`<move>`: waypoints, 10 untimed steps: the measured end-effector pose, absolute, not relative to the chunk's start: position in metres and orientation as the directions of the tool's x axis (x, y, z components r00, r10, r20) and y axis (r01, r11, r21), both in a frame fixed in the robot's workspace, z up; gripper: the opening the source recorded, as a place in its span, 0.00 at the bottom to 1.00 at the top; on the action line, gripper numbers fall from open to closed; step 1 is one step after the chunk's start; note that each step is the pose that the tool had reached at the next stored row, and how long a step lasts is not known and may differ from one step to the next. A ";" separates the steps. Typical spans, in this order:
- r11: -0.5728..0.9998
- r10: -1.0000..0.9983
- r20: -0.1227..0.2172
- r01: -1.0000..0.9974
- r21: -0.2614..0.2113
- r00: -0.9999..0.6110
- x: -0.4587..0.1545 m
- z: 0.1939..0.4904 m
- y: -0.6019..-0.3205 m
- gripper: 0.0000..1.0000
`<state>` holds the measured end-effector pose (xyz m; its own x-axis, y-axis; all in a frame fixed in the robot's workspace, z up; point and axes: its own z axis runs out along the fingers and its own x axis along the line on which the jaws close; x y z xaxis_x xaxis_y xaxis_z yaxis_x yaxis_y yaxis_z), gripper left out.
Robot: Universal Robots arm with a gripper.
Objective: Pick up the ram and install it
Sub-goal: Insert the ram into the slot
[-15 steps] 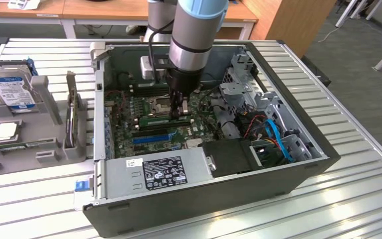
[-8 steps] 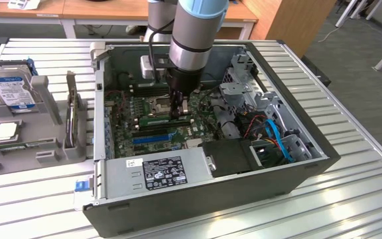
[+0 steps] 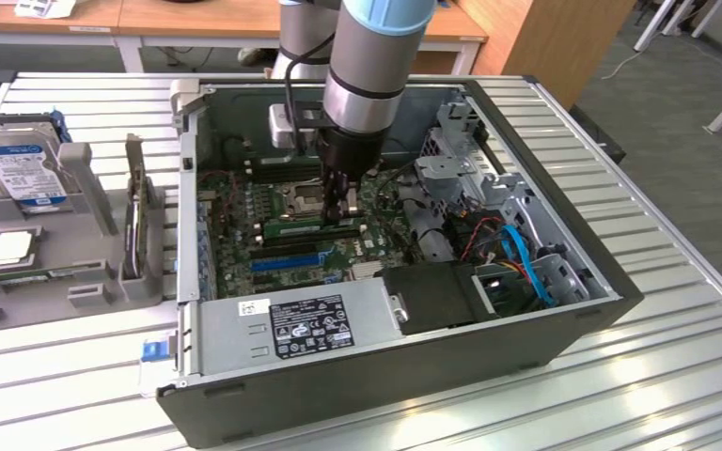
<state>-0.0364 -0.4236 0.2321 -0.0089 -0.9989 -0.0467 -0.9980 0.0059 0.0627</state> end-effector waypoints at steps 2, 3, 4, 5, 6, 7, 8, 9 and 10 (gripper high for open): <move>0.006 -0.999 -0.047 -0.998 0.063 -0.009 -0.036 0.232 -0.424 0.12; 0.006 -0.999 -0.047 -0.998 0.063 -0.009 -0.036 0.232 -0.424 0.12; 0.006 -0.999 -0.047 -0.998 0.063 -0.009 -0.036 0.232 -0.424 0.12; 0.006 -0.999 -0.047 -0.998 0.063 -0.009 -0.036 0.232 -0.424 0.12; 0.006 -0.999 -0.047 -0.998 0.064 -0.009 -0.036 0.232 -0.424 0.12; 0.006 -0.999 -0.047 -0.998 0.064 -0.009 -0.036 0.232 -0.424 0.12; 0.006 -0.999 -0.047 -0.998 0.064 -0.009 -0.036 0.232 -0.424 0.12; 0.006 -0.999 -0.047 -0.998 0.064 -0.009 -0.036 0.232 -0.424 0.12; 0.006 -0.999 -0.047 -0.998 0.064 -0.009 -0.036 0.232 -0.424 0.12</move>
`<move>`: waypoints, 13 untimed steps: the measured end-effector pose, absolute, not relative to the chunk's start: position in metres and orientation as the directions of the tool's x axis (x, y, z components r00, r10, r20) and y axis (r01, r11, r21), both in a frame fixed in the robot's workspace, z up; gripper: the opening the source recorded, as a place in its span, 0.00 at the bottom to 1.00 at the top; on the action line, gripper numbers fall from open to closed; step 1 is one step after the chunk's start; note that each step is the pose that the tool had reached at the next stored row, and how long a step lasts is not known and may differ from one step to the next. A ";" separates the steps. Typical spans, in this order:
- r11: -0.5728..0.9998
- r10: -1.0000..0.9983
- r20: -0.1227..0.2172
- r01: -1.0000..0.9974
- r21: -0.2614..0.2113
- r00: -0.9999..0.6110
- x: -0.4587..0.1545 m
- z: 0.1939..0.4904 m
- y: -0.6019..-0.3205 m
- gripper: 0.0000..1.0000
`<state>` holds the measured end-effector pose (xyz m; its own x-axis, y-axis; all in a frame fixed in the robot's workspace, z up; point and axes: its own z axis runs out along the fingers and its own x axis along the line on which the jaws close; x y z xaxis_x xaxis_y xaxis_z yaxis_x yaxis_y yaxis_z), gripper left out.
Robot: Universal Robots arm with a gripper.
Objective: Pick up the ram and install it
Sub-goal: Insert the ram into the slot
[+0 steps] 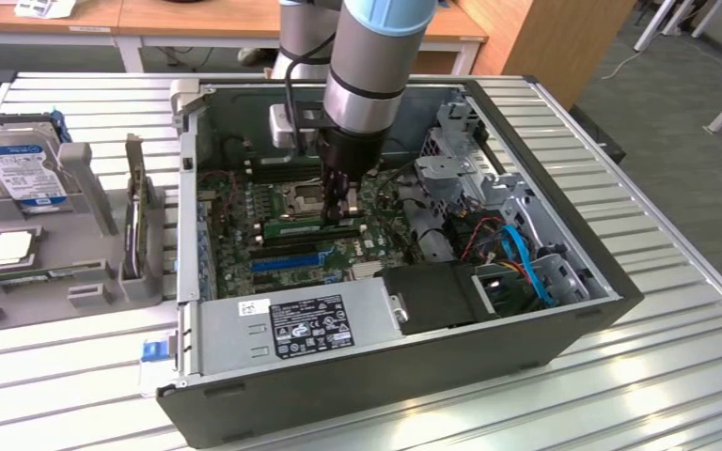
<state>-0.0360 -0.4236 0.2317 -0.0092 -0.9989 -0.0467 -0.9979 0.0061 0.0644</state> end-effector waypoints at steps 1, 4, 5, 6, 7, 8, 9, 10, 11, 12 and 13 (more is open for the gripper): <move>0.006 -0.999 -0.047 -0.998 0.064 -0.009 -0.036 0.232 -0.424 0.12; 0.006 -0.999 -0.047 -0.998 0.064 -0.009 -0.036 0.231 -0.423 0.12; 0.006 -0.999 -0.047 -0.998 0.064 -0.009 -0.036 0.232 -0.423 0.12; 0.006 -0.999 -0.047 -0.998 0.064 -0.009 -0.036 0.232 -0.423 0.12; 0.006 -0.999 -0.047 -0.998 0.064 -0.009 -0.036 0.232 -0.423 0.12; 0.006 -0.999 -0.047 -0.998 0.064 -0.009 -0.036 0.231 -0.423 0.12; 0.006 -0.999 -0.047 -0.998 0.064 -0.009 -0.036 0.231 -0.423 0.12; 0.006 -0.999 -0.047 -0.998 0.064 -0.009 -0.036 0.231 -0.423 0.12; 0.006 -0.999 -0.047 -0.998 0.064 -0.009 -0.036 0.231 -0.423 0.12; 0.006 -0.999 -0.047 -0.998 0.064 -0.009 -0.036 0.231 -0.423 0.12; 0.006 -0.999 -0.047 -0.998 0.064 -0.009 -0.036 0.231 -0.423 0.12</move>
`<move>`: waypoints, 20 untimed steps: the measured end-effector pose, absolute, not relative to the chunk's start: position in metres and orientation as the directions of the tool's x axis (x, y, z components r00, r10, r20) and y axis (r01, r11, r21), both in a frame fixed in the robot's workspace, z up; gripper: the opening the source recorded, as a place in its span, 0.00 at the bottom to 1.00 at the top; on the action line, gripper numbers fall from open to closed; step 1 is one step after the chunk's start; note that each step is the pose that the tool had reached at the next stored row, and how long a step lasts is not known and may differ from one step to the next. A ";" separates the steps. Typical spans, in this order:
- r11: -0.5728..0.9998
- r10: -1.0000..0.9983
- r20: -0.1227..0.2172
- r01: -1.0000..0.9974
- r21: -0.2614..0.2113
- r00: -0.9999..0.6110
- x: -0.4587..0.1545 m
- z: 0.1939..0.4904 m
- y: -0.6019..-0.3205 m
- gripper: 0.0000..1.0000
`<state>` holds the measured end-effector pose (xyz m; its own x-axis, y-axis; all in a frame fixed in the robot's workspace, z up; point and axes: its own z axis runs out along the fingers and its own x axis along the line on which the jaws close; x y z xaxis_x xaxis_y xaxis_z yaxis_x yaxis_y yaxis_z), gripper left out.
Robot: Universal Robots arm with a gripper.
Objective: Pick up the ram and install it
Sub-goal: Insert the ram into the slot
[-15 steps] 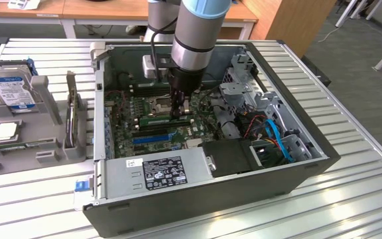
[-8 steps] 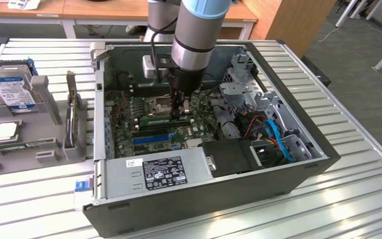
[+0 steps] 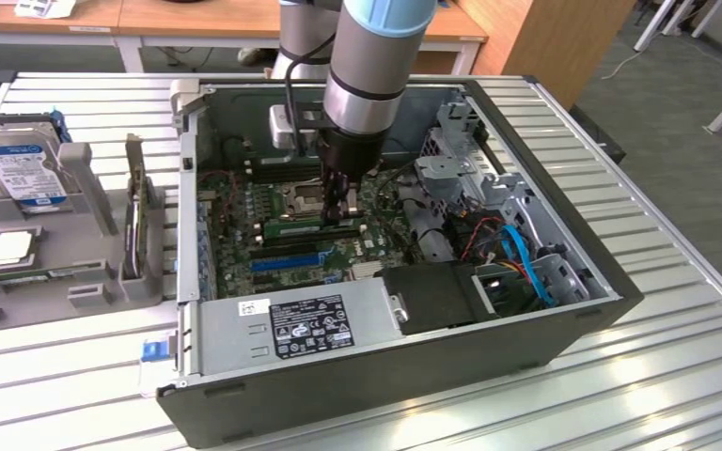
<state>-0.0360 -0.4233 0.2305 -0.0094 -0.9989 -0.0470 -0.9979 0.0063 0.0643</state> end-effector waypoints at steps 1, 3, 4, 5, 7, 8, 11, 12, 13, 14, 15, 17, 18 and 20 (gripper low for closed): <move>0.006 -0.999 -0.047 -0.998 0.064 -0.009 -0.036 0.230 -0.423 0.12; 0.006 -0.999 -0.047 -0.998 0.064 -0.009 -0.036 0.230 -0.423 0.12; 0.006 -0.999 -0.047 -0.998 0.064 -0.009 -0.036 0.230 -0.423 0.12; 0.006 -0.999 -0.047 -0.998 0.064 -0.009 -0.036 0.230 -0.423 0.12; 0.006 -0.999 -0.047 -0.998 0.064 -0.010 -0.036 0.230 -0.423 0.12; 0.006 -0.999 -0.047 -0.998 0.065 -0.009 -0.036 0.229 -0.423 0.12; 0.007 -0.999 -0.047 -0.998 0.064 -0.010 -0.036 0.229 -0.423 0.12; 0.007 -0.999 -0.047 -0.998 0.064 -0.010 -0.036 0.229 -0.423 0.12; 0.007 -0.999 -0.047 -0.998 0.064 -0.010 -0.036 0.229 -0.423 0.12; 0.007 -0.999 -0.047 -0.998 0.064 -0.010 -0.036 0.229 -0.423 0.12; 0.007 -0.999 -0.047 -0.998 0.064 -0.010 -0.036 0.229 -0.423 0.12; 0.007 -0.999 -0.047 -0.998 0.064 -0.010 -0.036 0.229 -0.423 0.12; 0.007 -0.999 -0.047 -0.998 0.064 -0.010 -0.036 0.229 -0.423 0.12; 0.007 -0.999 -0.047 -0.998 0.064 -0.010 -0.036 0.229 -0.423 0.12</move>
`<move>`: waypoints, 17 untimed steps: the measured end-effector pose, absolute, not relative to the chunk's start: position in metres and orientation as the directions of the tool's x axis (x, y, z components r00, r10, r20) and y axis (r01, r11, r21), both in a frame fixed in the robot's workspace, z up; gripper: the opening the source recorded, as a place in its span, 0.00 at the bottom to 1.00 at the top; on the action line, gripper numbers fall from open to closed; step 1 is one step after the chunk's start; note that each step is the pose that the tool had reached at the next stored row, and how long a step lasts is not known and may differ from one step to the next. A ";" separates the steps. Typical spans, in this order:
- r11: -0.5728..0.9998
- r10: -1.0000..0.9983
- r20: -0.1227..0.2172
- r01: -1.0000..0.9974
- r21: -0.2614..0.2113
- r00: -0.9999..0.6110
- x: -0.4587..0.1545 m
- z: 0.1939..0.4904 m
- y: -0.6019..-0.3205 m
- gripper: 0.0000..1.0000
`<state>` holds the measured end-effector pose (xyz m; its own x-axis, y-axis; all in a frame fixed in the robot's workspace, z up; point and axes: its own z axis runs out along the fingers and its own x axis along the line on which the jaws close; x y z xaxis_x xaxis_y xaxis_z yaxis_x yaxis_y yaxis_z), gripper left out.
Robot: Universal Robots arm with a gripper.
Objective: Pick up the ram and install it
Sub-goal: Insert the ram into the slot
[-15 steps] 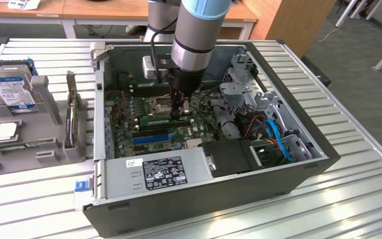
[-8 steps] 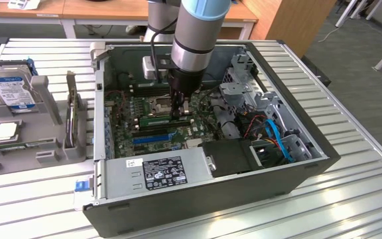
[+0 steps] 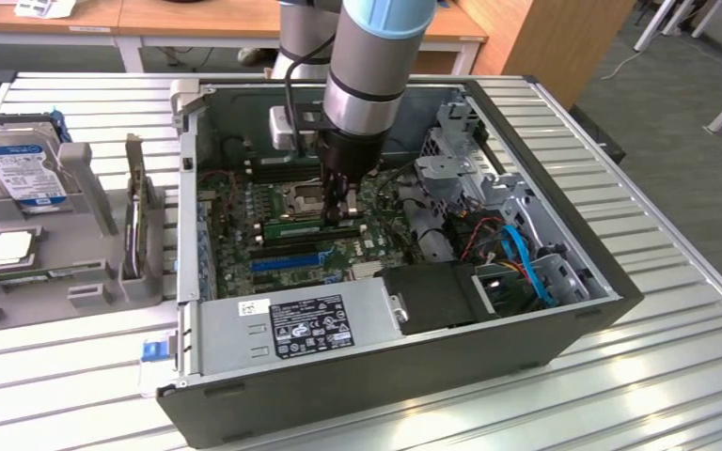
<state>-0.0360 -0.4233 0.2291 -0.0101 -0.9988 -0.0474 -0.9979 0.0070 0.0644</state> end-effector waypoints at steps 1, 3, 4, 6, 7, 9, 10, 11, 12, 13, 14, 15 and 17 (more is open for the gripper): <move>0.007 -0.999 -0.047 -0.998 0.065 -0.010 -0.036 0.229 -0.423 0.12; 0.007 -0.999 -0.047 -0.998 0.065 -0.010 -0.036 0.230 -0.423 0.12; 0.007 -0.999 -0.047 -0.998 0.066 -0.010 -0.036 0.230 -0.423 0.12; 0.007 -0.999 -0.047 -0.998 0.066 -0.010 -0.036 0.231 -0.423 0.12; 0.007 -0.999 -0.047 -0.998 0.066 -0.010 -0.036 0.231 -0.423 0.12; 0.007 -0.999 -0.047 -0.998 0.066 -0.010 -0.036 0.231 -0.423 0.12; 0.007 -0.999 -0.047 -0.998 0.066 -0.010 -0.036 0.231 -0.423 0.12; 0.007 -0.999 -0.047 -0.998 0.068 -0.010 -0.036 0.231 -0.423 0.12; 0.007 -0.999 -0.047 -0.997 0.071 -0.010 -0.035 0.231 -0.423 0.12; 0.007 -0.999 -0.047 -0.997 0.075 -0.011 -0.035 0.231 -0.423 0.12; 0.007 -0.999 -0.047 -0.997 0.079 -0.011 -0.034 0.231 -0.423 0.12; 0.007 -0.999 -0.047 -0.996 0.083 -0.011 -0.034 0.231 -0.423 0.12; 0.007 -0.999 -0.047 -0.996 0.086 -0.011 -0.034 0.231 -0.423 0.12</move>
<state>-0.0336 -0.4234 0.2308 -0.0111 -0.9989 -0.0466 -0.9963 0.0070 0.0856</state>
